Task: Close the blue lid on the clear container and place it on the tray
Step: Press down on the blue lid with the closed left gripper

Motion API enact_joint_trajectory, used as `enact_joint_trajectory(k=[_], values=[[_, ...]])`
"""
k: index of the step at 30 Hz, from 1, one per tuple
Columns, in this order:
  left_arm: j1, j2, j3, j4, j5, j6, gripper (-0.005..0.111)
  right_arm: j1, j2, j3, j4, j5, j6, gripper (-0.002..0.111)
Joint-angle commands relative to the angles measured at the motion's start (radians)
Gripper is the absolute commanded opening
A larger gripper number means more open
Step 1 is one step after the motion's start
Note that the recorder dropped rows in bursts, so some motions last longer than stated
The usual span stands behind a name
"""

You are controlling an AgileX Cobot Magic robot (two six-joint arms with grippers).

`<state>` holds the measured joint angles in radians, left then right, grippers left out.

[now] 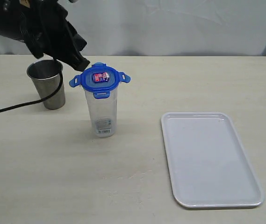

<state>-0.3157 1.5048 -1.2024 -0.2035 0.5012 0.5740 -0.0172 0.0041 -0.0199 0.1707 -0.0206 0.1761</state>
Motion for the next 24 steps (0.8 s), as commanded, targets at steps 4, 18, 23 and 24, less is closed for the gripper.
enact_joint_trajectory(k=[4, 18, 23, 24], values=[[0.106, 0.023, 0.005, -0.520, 0.045, 0.360, 0.000, -0.003, 0.275, -0.160, 0.035, 0.008, -0.004, 0.004], [0.091, 0.215, 0.005, -0.717, 0.038, 0.705, 0.000, -0.003, 0.519, -0.205, 0.023, -0.018, -0.007, 0.004], [0.091, 0.221, 0.005, -0.721, 0.043, 0.715, 0.000, -0.003, 0.519, -0.205, 0.023, -0.018, -0.007, 0.004], [0.091, 0.226, 0.005, -0.721, 0.046, 0.715, 0.000, -0.003, 0.519, -0.205, 0.023, -0.018, -0.007, 0.004]])
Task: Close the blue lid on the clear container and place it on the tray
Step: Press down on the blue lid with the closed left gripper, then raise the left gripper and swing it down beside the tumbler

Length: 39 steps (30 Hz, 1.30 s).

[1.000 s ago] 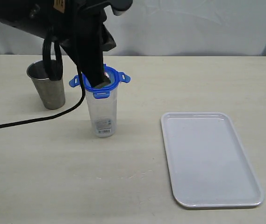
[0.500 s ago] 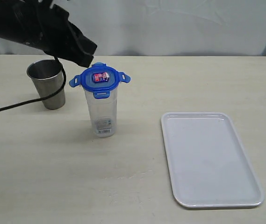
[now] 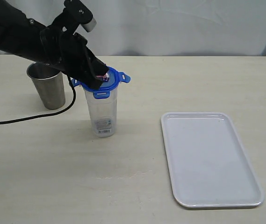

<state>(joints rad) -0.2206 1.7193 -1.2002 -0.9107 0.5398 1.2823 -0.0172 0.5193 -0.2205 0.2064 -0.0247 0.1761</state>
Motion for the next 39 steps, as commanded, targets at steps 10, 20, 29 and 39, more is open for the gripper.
enact_joint_trajectory(k=[10, 20, 29, 39], values=[[-0.004, 0.068, 0.002, 0.006, 0.034, -0.005, 0.000, -0.003, 0.004, -0.004, -0.013, -0.012, -0.008, 0.004], [-0.004, 0.029, 0.000, -0.001, 0.012, -0.005, 0.000, -0.003, 0.004, -0.004, -0.013, -0.010, -0.008, 0.004], [0.062, -0.074, 0.000, -0.081, -0.048, -0.102, 0.012, -0.003, 0.004, -0.004, -0.013, -0.008, -0.008, 0.004], [0.207, -0.197, 0.068, -0.064, 0.113, -0.114, 0.039, -0.003, 0.004, -0.004, -0.019, -0.008, -0.008, 0.004]])
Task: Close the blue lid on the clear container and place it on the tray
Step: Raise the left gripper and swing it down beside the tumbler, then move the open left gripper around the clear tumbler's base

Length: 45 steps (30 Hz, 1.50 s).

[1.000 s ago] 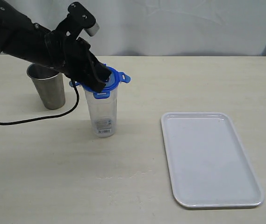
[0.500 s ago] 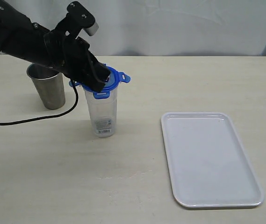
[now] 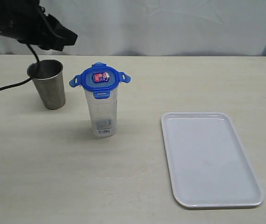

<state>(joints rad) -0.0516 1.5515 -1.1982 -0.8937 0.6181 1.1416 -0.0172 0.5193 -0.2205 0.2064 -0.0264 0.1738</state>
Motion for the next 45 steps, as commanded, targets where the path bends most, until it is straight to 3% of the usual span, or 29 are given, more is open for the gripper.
enact_joint_trajectory(k=[1, 4, 8, 9, 15, 23, 28, 32, 37, 40, 45], values=[[0.048, -0.039, 0.102, -0.144, 0.024, 0.114, 0.039, -0.003, 0.004, -0.004, -0.024, -0.007, -0.006, 0.004], [0.072, -0.073, 0.274, -0.401, -0.032, 0.404, 0.041, -0.003, 0.004, -0.004, -0.028, -0.007, -0.006, 0.004], [0.110, -0.089, 0.493, -0.844, -0.018, 0.929, 0.053, -0.003, 0.004, -0.004, -0.028, -0.007, -0.006, 0.004], [0.116, -0.089, 0.528, -0.851, -0.005, 1.004, 0.056, -0.003, 0.004, -0.004, -0.028, -0.007, -0.006, 0.004], [0.144, -0.043, 0.596, -0.851, -0.008, 1.001, 0.069, -0.003, 0.004, -0.004, -0.028, -0.007, -0.006, 0.004], [0.144, 0.196, 0.549, -0.851, 0.024, 1.001, 0.070, -0.003, 0.004, -0.004, -0.028, -0.003, -0.006, 0.004], [0.144, 0.333, 0.476, -0.616, 0.209, 1.001, 0.070, -0.003, 0.004, -0.004, -0.028, -0.003, -0.006, 0.004], [0.144, 0.377, 0.435, -0.691, 0.261, 1.001, 0.073, -0.003, 0.004, -0.004, -0.035, -0.003, -0.006, 0.004], [0.144, 0.385, 0.427, -0.729, 0.246, 1.001, 0.104, -0.003, 0.004, -0.004, -0.035, -0.003, -0.006, 0.004], [0.144, 0.385, 0.427, -0.842, 0.229, 1.001, 0.105, -0.003, 0.004, -0.004, -0.035, -0.003, -0.006, 0.004], [0.144, 0.390, 0.398, -0.818, 0.154, 1.001, 0.105, -0.003, 0.004, -0.004, -0.035, -0.003, -0.006, 0.004]])
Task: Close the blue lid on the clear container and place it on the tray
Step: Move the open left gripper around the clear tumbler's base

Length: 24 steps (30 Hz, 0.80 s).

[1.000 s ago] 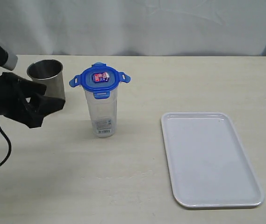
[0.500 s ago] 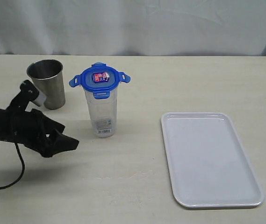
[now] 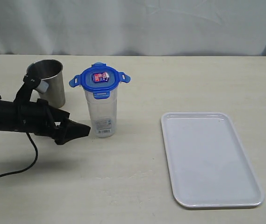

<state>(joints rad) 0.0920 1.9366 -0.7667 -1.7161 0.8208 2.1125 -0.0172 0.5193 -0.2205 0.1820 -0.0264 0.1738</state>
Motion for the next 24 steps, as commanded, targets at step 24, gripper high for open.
enact_joint_trajectory(k=[24], values=[[-0.069, 0.119, -0.249, 0.231, -0.073, 0.031, 0.105, -0.003, 0.004, -0.004, -0.011, -0.001, -0.006, 0.004]])
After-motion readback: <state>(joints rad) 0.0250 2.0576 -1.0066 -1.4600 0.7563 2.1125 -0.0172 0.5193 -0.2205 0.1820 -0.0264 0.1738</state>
